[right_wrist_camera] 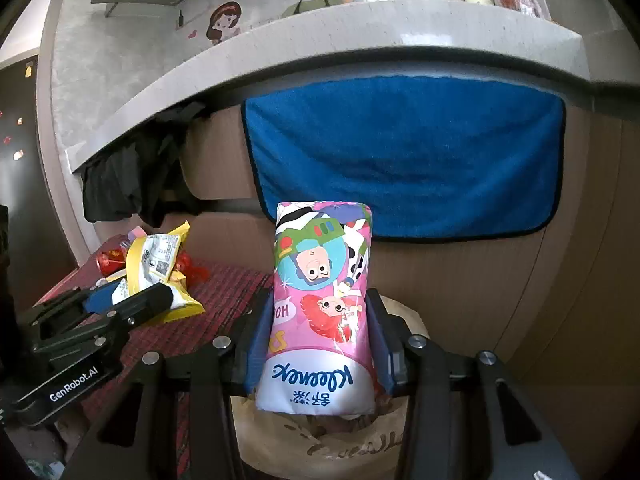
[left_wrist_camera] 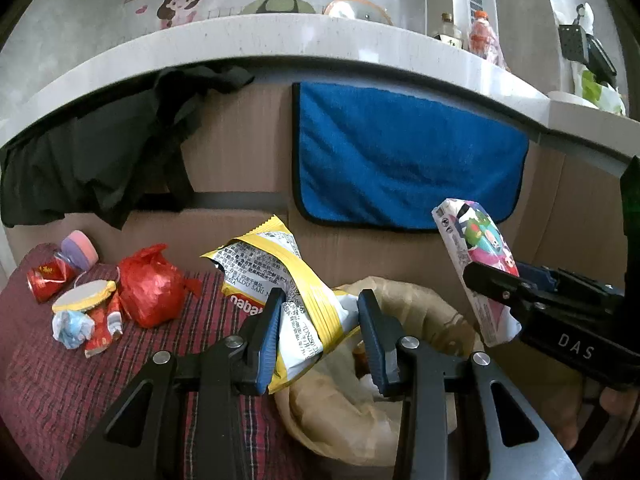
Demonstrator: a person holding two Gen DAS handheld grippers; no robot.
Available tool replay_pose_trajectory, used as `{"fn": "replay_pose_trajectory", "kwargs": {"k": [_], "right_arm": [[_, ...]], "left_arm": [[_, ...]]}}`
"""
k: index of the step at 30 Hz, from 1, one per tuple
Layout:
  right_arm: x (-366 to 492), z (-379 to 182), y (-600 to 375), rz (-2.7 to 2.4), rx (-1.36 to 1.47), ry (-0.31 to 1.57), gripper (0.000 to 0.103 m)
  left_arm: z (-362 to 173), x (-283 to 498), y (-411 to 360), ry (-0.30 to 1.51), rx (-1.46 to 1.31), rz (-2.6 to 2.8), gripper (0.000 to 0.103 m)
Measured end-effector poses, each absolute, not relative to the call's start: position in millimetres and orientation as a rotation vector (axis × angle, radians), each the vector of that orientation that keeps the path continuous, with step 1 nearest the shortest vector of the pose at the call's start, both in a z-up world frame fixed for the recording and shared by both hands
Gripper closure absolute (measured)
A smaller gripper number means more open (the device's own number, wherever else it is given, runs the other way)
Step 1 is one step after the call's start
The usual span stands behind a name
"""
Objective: Collect trash
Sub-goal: 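Carry the yellow wrapper and pink tissue pack over the bin, then open both grippers to drop the wrapper and tissue pack into the bin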
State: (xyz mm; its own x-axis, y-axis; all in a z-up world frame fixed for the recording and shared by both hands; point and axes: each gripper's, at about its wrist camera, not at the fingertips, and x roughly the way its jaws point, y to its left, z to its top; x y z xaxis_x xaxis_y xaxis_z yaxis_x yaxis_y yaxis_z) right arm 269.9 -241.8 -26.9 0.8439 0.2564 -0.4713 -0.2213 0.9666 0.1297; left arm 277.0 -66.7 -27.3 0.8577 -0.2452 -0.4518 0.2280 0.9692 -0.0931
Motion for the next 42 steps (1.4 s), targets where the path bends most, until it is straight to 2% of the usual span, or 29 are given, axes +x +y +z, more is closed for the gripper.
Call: {"fn": "replay_pose_trajectory", "kwargs": {"k": [35, 42], "right_arm": [[292, -63, -253, 0.233, 0.139, 0.618, 0.061], [297, -68, -257, 0.251, 0.178, 0.631, 0.054]], "left_arm": [[-61, 313, -81, 0.586, -0.057, -0.323, 0.065], [-57, 326, -68, 0.629, -0.184, -0.467, 0.05]]}}
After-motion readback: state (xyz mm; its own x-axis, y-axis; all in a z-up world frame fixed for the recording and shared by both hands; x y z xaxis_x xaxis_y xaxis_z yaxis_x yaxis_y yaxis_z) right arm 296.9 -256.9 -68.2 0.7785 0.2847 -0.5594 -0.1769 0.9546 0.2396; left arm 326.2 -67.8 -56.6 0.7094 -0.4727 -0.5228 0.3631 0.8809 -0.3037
